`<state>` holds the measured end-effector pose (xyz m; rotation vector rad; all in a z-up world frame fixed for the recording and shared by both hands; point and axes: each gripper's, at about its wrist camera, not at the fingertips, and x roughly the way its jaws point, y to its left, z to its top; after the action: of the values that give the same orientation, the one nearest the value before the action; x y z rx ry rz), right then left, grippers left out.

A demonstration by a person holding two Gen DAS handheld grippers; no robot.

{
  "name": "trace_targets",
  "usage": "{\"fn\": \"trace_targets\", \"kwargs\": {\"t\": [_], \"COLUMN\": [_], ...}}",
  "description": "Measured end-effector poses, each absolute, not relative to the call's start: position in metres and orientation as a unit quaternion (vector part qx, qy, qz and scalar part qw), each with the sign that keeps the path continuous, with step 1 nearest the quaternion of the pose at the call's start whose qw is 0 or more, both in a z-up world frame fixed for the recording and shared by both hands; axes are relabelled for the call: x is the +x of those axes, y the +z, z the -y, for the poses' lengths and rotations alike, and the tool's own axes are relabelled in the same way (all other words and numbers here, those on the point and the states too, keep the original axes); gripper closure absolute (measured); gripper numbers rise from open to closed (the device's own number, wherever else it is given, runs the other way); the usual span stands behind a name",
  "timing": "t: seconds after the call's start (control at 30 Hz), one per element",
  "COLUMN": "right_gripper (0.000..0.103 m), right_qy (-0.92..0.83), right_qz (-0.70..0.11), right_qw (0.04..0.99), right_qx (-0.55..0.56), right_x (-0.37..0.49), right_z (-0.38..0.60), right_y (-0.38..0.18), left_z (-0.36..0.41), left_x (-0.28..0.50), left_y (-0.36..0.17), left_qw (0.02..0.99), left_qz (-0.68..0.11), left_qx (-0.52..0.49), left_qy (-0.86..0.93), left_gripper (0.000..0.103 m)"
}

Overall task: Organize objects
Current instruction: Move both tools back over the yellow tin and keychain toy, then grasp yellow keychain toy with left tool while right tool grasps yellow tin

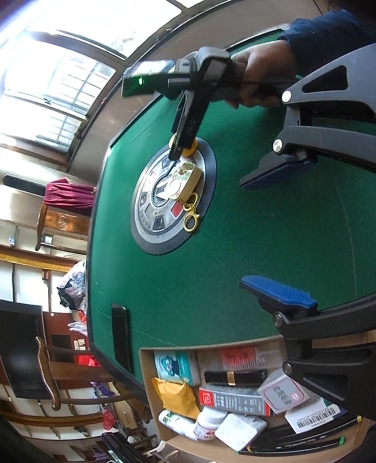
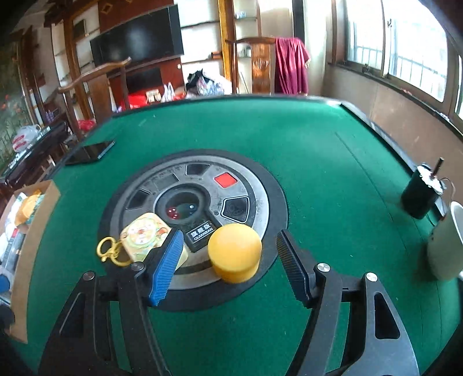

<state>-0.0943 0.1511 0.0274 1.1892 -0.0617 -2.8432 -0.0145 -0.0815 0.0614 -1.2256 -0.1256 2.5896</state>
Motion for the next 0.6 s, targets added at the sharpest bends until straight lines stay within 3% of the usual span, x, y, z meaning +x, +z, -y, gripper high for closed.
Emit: {"fn": "trace_targets", "kwargs": {"t": [0.1,0.13,0.17,0.4,0.6], "right_gripper": [0.044,0.062,0.064,0.064,0.064], "right_qy": [-0.914,-0.915,-0.912,-0.914,-0.921], "right_qz": [0.011,0.021,0.014,0.078,0.134], "right_qw": [0.037,0.044,0.037,0.045,0.035], "right_qx": [0.404,0.401,0.408,0.395,0.365], "right_x": [-0.105,-0.104,-0.106,-0.09,-0.078], "right_z": [-0.148,-0.151,-0.152,-0.176,-0.2], "right_y": [0.016,0.016,0.015,0.025,0.041], "left_z": [0.074,0.072,0.068,0.03,-0.018], "left_x": [-0.025,-0.03,-0.036,-0.088,-0.143], "left_y": [0.063,0.063,0.064,0.066,0.045], "left_qw": [0.131,0.132,0.133,0.121,0.056], "left_qz": [0.049,0.057,0.067,0.135,0.139], "left_qx": [-0.434,-0.439,-0.446,-0.483,-0.534], "left_qy": [0.89,0.887,0.883,0.857,0.832], "left_gripper": [0.041,0.041,0.041,0.041,0.041]}}
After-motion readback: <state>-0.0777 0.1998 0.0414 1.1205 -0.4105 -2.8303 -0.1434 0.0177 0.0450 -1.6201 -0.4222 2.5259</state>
